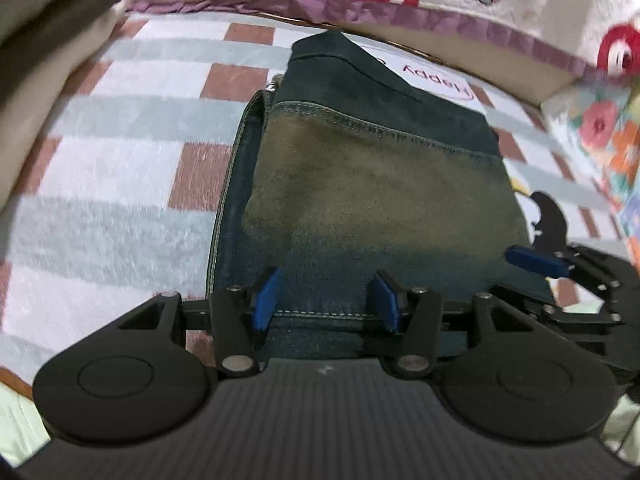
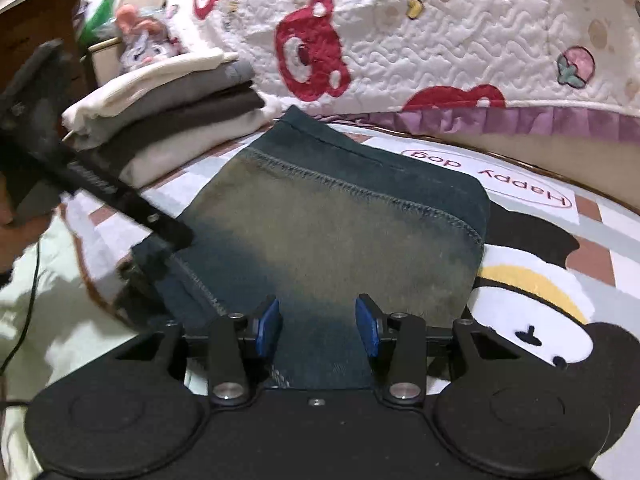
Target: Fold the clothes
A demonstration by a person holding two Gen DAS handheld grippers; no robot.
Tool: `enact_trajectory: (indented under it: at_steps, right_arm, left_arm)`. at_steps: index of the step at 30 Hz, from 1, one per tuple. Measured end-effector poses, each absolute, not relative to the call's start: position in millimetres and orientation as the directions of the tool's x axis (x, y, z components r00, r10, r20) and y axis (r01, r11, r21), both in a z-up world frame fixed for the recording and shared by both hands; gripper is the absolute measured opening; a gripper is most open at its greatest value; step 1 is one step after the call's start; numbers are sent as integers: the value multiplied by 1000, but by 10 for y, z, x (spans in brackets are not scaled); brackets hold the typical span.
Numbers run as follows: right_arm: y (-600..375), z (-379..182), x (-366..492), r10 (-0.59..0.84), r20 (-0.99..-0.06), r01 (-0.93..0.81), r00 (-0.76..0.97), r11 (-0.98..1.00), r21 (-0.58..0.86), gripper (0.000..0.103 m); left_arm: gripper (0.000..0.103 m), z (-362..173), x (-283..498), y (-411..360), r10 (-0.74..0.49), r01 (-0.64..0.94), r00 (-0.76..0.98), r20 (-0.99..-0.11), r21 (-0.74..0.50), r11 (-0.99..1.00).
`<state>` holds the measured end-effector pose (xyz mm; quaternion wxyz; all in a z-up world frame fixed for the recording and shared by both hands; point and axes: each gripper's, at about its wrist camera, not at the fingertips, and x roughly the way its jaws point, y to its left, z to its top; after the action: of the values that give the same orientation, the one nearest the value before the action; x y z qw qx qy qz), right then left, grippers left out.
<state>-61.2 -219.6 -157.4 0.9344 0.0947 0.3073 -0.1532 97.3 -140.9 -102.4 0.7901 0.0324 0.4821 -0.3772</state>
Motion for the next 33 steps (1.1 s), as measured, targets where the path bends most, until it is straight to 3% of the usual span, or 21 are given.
enact_trajectory:
  at_steps: [4,8,10,13,16,21,22,23,24,27,30,33]
  right_arm:
    - [-2223,-1583,-731,-205,-591,345,780,929,134,48]
    - [-2213,-1620,-735,-210,-588,351,781,926,136,48]
    - [-2201,-1605,-712,-213,-599,358,772,924,132,49]
    - [-2224,-1566,-684,-203,-618,360,759,922,139,49]
    - [-2322,-1455,-666,-162,-628,343,761,922,178,50]
    - [-2555,-1303,-664,-162,-607,370,778,899,233,65]
    - [-2620,-1308,-663,-159,-609,383,777,887,257,65]
    - [-2686,-1316,-663,-156,-611,397,776,873,282,65]
    - [-2755,-1343,-672,-150,-616,415,773,854,313,65]
    - [-2943,-1486,-718,-157,-660,504,735,777,377,66]
    - [-3111,-1659,-808,-147,-709,595,690,672,440,67]
    - [-3255,-1805,-925,-57,-688,589,723,571,572,67]
  left_arm:
    - [53,-979,921,-1460,-549,668,300,-780,-240,705]
    - [46,-759,826,-1516,-661,786,470,-585,-64,615]
    - [46,-758,1006,-1623,-692,786,446,-568,-122,606]
    - [46,-869,1320,-1841,-662,737,418,-622,-194,648]
    - [30,-1144,1595,-1964,-547,638,415,-727,-196,745]
    - [25,-1179,1654,-1675,-556,577,380,-739,-280,767]
    - [27,-1172,1657,-1607,-561,567,373,-739,-297,768]
    - [42,-1165,1659,-1539,-566,556,365,-739,-315,769]
    - [47,-1158,1662,-1471,-572,545,358,-738,-332,770]
    - [52,-1137,1671,-1267,-589,511,336,-735,-383,770]
    - [65,-1116,1680,-1062,-606,474,315,-731,-432,767]
    - [68,-1137,1710,-940,-637,438,274,-720,-496,750]
